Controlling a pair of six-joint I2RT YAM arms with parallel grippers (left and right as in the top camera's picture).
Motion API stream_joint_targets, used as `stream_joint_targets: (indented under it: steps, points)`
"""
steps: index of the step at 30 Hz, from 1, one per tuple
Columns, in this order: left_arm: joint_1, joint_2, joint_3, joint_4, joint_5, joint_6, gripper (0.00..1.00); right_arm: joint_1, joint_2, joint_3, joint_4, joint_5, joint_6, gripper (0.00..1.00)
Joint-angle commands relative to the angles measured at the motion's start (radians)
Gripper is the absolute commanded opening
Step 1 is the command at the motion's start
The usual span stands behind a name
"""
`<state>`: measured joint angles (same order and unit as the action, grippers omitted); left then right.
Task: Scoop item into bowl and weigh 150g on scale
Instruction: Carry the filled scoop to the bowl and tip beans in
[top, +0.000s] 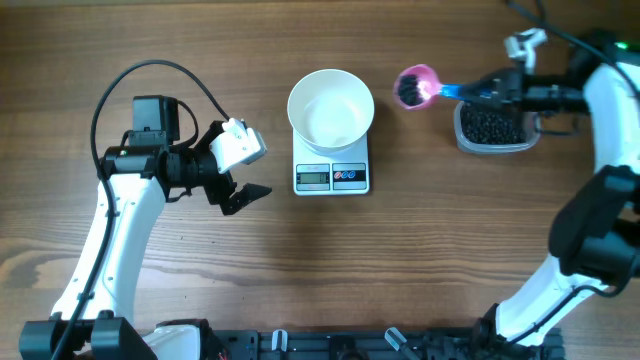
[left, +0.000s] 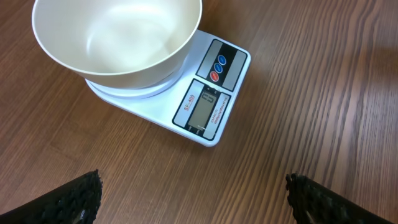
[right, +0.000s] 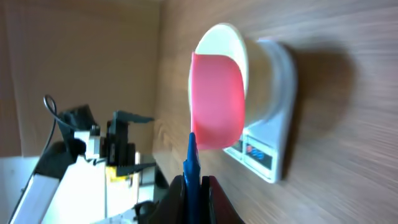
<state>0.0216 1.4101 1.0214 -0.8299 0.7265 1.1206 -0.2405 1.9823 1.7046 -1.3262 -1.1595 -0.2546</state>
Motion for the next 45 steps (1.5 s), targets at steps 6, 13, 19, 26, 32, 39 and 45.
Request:
stream_joint_targets:
  steps: [6, 13, 19, 26, 32, 39, 45]
  points:
    - [0.003, 0.004, 0.006, 0.000, 0.005, -0.006, 1.00, 0.191, -0.032, 0.056, 0.061, -0.002, 0.155, 0.04]
    - [0.003, 0.004, 0.006, 0.000, 0.005, -0.006, 1.00, 0.340, -0.032, 0.161, 0.154, 0.286, 0.322, 0.04]
    - [0.003, 0.004, 0.006, 0.000, 0.005, -0.006, 1.00, 0.460, -0.032, 0.177, 0.179, 0.535, 0.363, 0.04]
    - [0.003, 0.004, 0.006, 0.000, 0.005, -0.006, 1.00, 0.539, -0.034, 0.258, 0.191, 0.700, 0.362, 0.04]
    - [0.003, 0.004, 0.006, 0.000, 0.005, -0.006, 1.00, 0.619, -0.043, 0.321, 0.178, 0.921, 0.333, 0.04]
    - [0.003, 0.004, 0.006, 0.000, 0.005, -0.006, 1.00, 0.733, -0.055, 0.327, 0.173, 1.187, 0.304, 0.04]
    - [0.003, 0.004, 0.006, 0.000, 0.005, -0.006, 1.00, 0.818, -0.081, 0.327, 0.183, 1.378, 0.230, 0.04]
